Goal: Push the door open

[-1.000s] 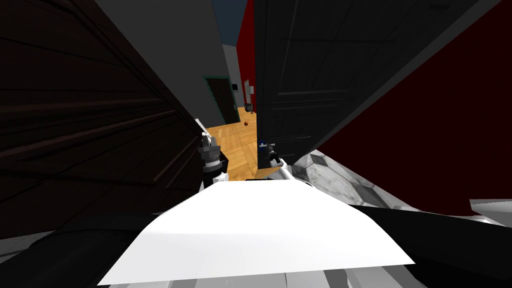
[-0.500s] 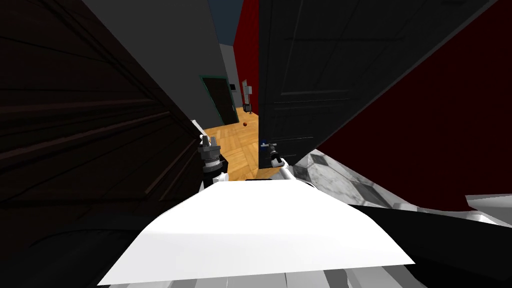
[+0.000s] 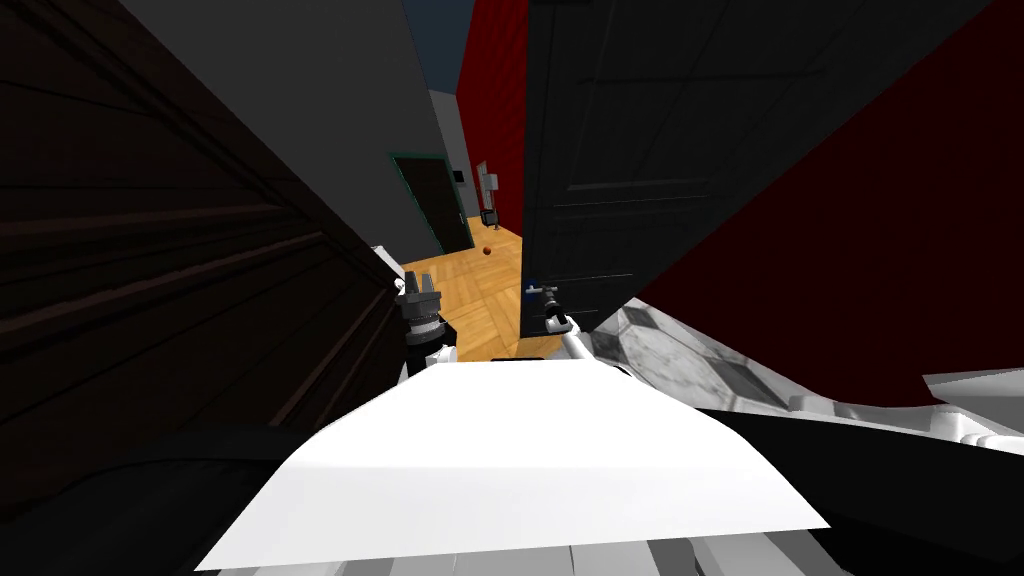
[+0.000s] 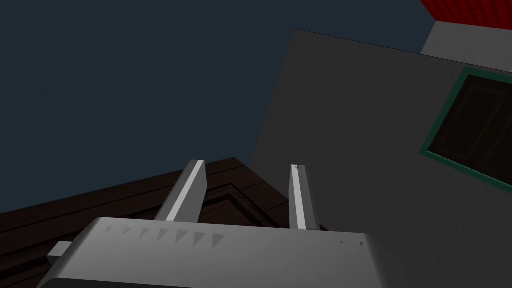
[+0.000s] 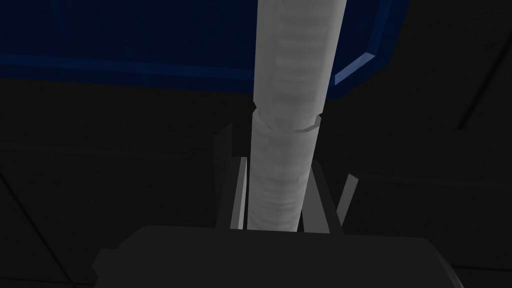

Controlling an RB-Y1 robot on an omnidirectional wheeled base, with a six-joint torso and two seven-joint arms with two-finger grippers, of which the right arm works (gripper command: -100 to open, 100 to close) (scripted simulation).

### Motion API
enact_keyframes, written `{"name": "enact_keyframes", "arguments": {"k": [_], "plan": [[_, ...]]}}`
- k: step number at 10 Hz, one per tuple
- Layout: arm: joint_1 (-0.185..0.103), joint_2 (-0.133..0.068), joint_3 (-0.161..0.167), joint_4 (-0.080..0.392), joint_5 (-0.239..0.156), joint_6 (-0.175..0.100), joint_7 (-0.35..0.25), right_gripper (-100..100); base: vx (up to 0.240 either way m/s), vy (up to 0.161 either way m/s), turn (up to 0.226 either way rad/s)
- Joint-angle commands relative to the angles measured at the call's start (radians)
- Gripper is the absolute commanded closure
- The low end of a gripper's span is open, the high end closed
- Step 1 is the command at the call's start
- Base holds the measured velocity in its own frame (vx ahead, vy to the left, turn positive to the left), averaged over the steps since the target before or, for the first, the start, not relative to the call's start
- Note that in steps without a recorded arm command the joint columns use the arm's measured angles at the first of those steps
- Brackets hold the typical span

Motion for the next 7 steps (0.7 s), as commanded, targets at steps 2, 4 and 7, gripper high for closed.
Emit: {"name": "enact_keyframes", "arguments": {"k": [2, 4, 7], "plan": [[-0.007, 0.000, -0.052, 0.002, -0.005, -0.005, 0.016, 100, 0.175, 0.161, -0.103], [-0.011, 0.003, -0.076, 0.008, -0.008, -0.005, 0.023, 100, 0.128, 0.144, -0.088], [-0.017, 0.011, -0.111, 0.017, -0.011, -0.006, 0.034, 100, 0.157, 0.158, -0.089]]}}
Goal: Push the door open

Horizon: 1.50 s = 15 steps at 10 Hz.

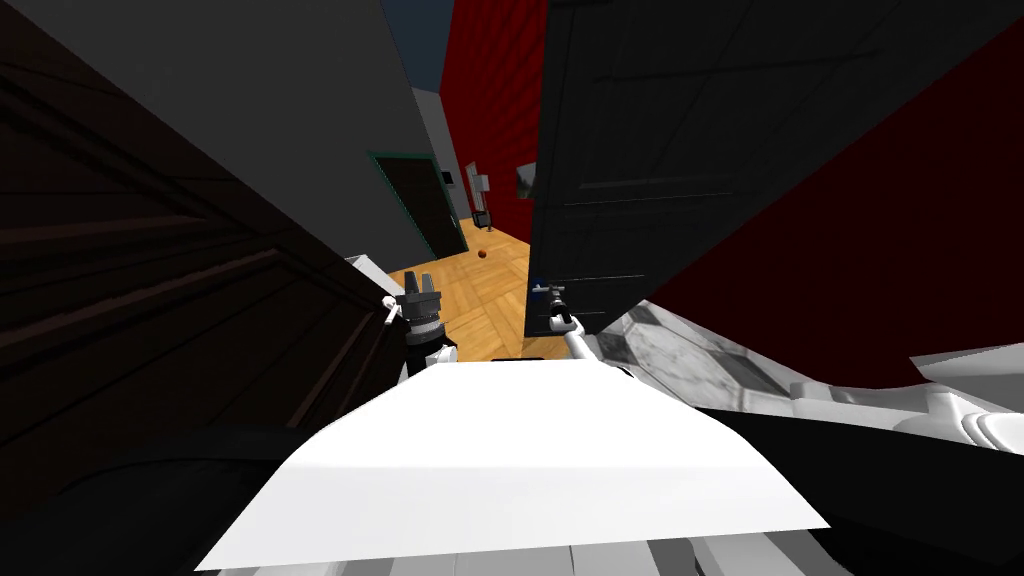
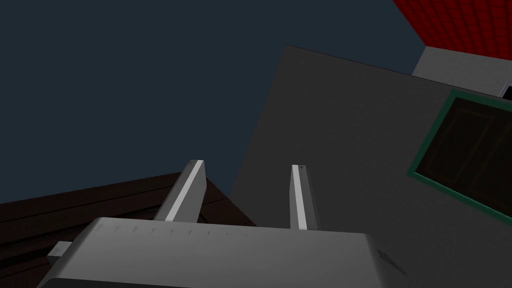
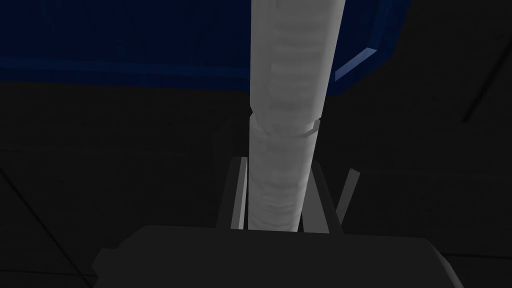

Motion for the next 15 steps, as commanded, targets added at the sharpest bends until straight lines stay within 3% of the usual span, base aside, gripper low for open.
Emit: {"name": "enact_keyframes", "arguments": {"k": [1, 2, 8, 15], "plan": [[-0.007, 0.008, -0.015, 0.001, -0.001, -0.002, 0.007, 100, 0.159, 0.102, -0.062], [-0.001, 0.002, -0.011, 0.003, -0.001, 0.000, 0.003, 100, 0.072, 0.035, -0.038], [-0.008, -0.014, -0.077, 0.013, -0.014, -0.004, 0.019, 100, 0.153, 0.094, -0.064], [-0.014, -0.020, -0.141, 0.025, -0.027, -0.008, 0.035, 100, 0.155, 0.109, -0.068]]}}
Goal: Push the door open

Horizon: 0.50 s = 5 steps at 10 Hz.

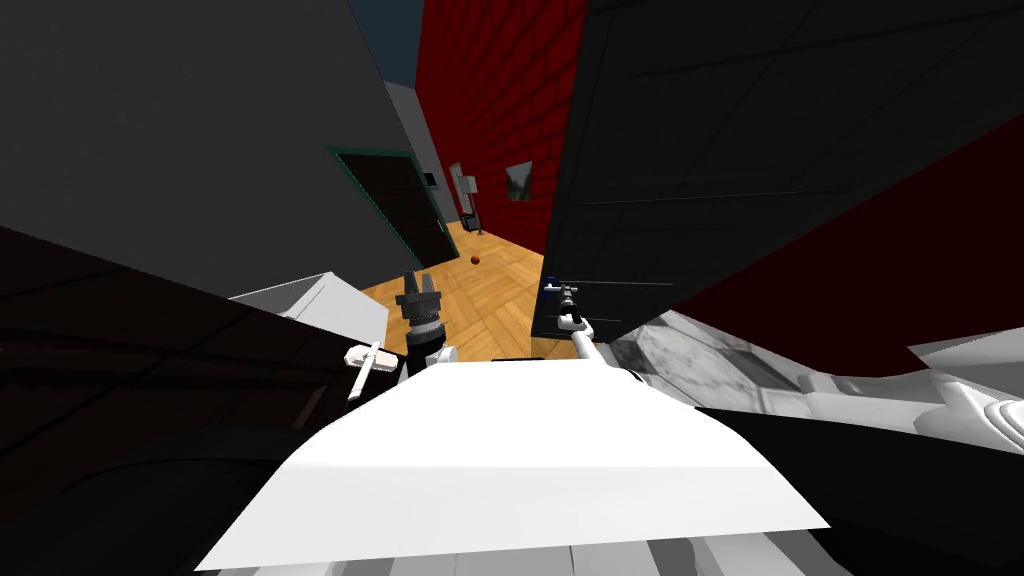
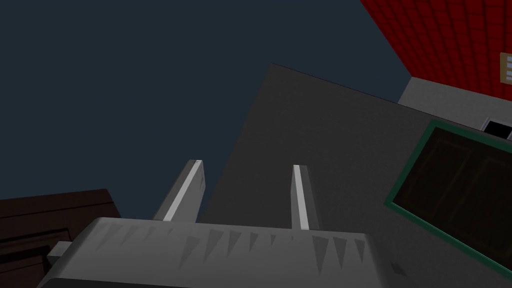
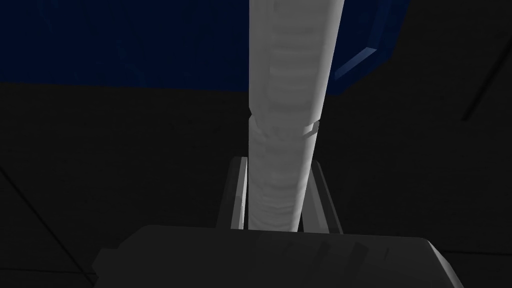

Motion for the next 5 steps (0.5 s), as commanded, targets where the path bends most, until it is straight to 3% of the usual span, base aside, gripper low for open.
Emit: {"name": "enact_keyframes", "arguments": {"k": [1, 2, 5], "plan": [[0.000, 0.000, 0.000, 0.000, 0.000, 0.000, 0.000, 100, 0.072, 0.025, -0.047], [0.000, -0.006, -0.017, 0.001, -0.004, -0.001, 0.004, 100, 0.120, 0.006, -0.062], [0.000, -0.011, -0.043, 0.003, -0.009, -0.002, 0.010, 100, 0.175, 0.089, -0.065]]}}
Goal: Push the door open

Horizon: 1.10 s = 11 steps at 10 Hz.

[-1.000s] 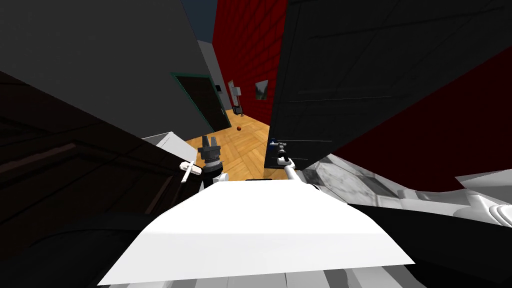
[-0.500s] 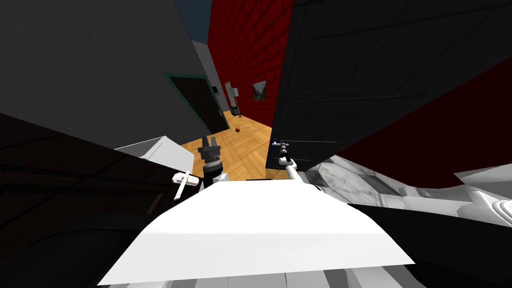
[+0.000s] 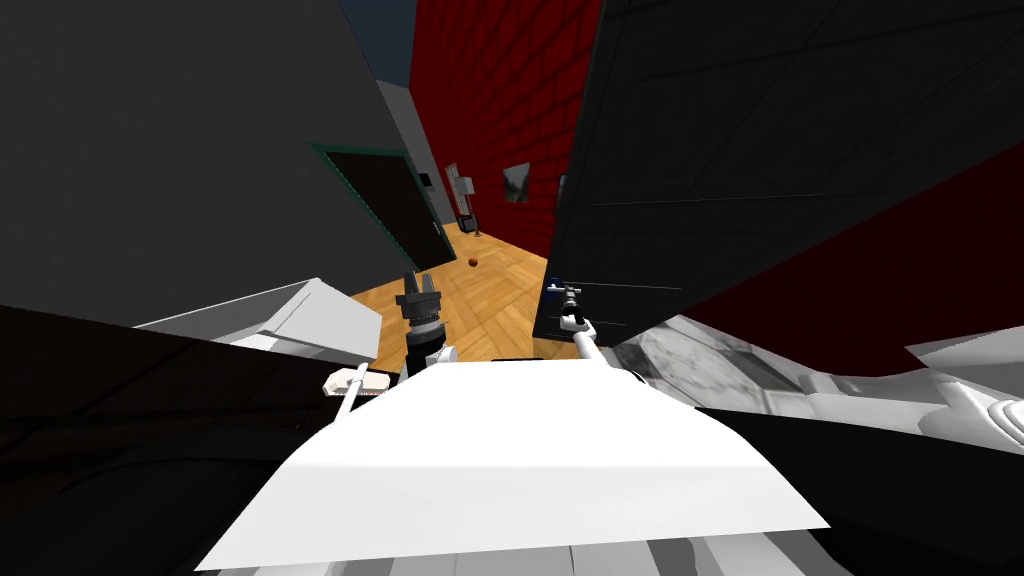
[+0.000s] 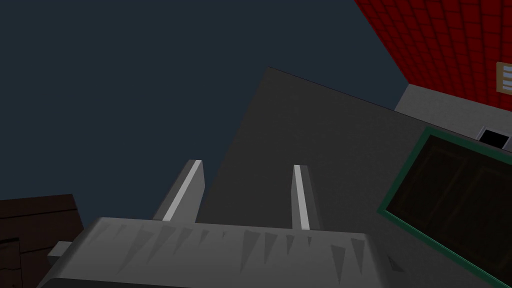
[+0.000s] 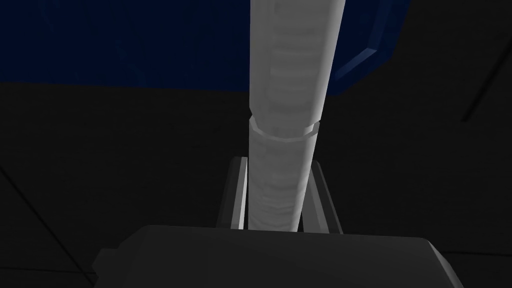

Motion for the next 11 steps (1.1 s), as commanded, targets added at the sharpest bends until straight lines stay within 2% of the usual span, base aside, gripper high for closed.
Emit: {"name": "enact_keyframes", "arguments": {"k": [1, 5, 8, 11], "plan": [[-0.003, -0.007, -0.016, -0.008, -0.005, 0.003, 0.001, 100, 0.219, 0.110, -0.067], [-0.004, -0.016, -0.063, -0.004, -0.015, 0.001, 0.013, 100, 0.199, 0.083, -0.069], [-0.001, -0.022, -0.077, 0.001, -0.017, -0.001, 0.015, 100, 0.133, 0.057, -0.049], [0.000, -0.030, -0.108, 0.003, -0.024, -0.002, 0.022, 100, 0.179, 0.048, -0.057]]}}
